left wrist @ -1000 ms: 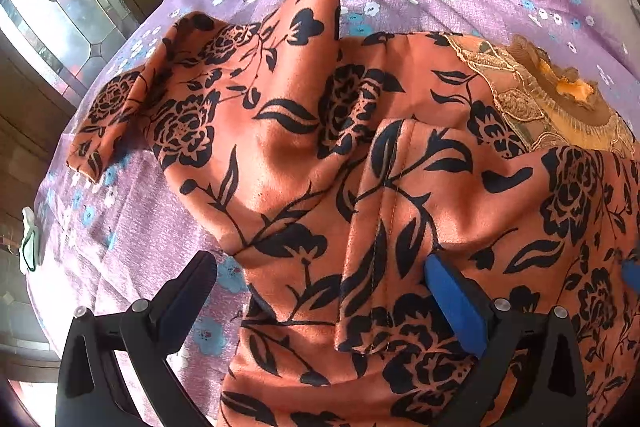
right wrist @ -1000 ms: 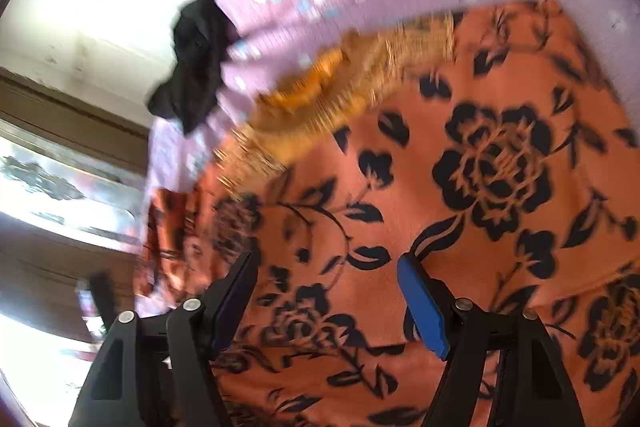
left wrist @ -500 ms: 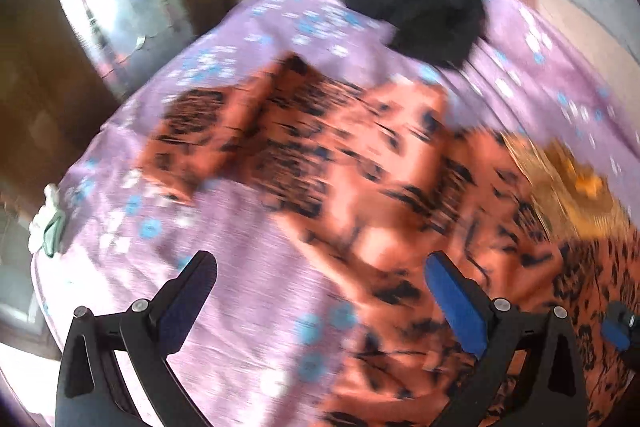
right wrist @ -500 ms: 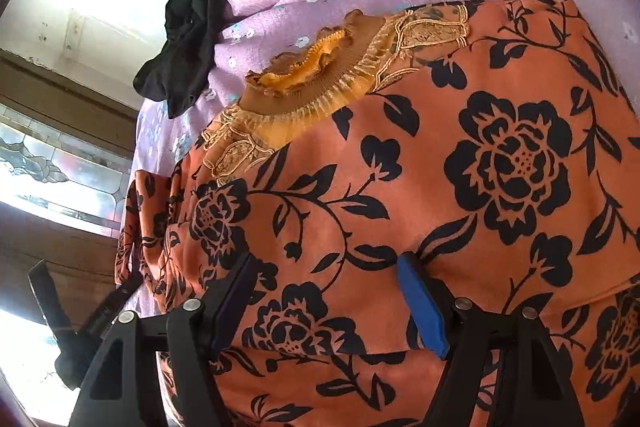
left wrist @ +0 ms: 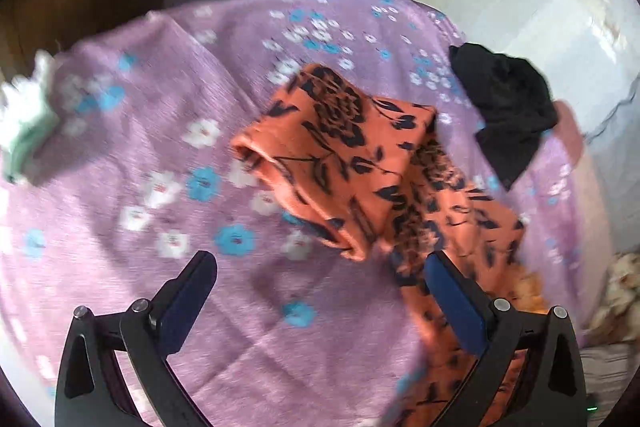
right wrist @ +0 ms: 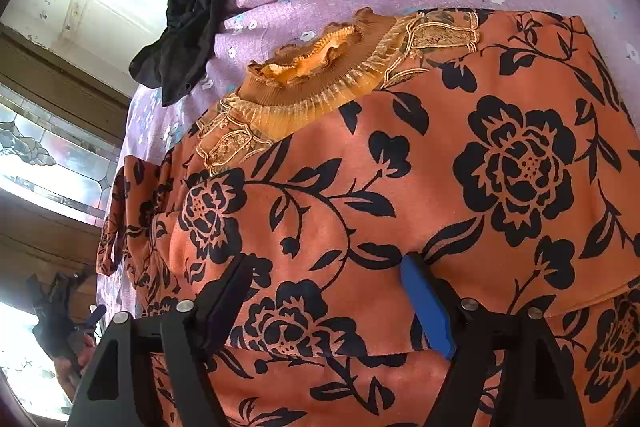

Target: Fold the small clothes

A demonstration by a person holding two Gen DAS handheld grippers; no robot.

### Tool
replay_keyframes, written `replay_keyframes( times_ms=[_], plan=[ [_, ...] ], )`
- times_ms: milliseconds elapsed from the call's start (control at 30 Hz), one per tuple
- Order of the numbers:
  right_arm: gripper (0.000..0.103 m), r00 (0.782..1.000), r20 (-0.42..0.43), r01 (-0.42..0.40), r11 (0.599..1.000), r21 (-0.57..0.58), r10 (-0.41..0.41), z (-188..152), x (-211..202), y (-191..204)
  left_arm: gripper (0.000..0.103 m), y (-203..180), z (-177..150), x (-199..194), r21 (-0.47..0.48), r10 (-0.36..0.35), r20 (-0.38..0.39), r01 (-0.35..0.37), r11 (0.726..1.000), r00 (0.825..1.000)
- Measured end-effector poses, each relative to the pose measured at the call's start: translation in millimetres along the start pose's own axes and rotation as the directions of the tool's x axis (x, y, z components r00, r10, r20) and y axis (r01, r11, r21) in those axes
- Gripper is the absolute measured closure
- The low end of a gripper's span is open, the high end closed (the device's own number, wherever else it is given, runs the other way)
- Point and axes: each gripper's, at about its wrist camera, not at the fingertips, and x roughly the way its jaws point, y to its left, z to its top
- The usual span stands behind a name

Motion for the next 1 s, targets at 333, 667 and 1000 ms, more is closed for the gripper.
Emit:
replay_keyframes(
  times_ms=[333,667,1000],
  plan=[
    [0.023,1.0,-0.001,-0.01,1.0,0.009,0.01,0.8,-0.9,-0.8,0.052,-1.3,27.3,45.0,-0.146,-0.244,-0.101,0.228,0.963,0.965],
    [0.022,1.0,0.004,-0.002,1.0,0.024,0.002,1.4,-0.6,2.0,0.095,-47.7,23.3,22.7,0.035,-0.272,-0.018,0.272,0.962,0.962],
    [0.024,0.999,0.023,-0.045,0.994,0.101,0.043,4.4,-9.6,-9.6,0.096,-174.6,-55.9,-3.4,0.318,-0.459,-0.192,0.497,0.807,0.867]
  ],
)
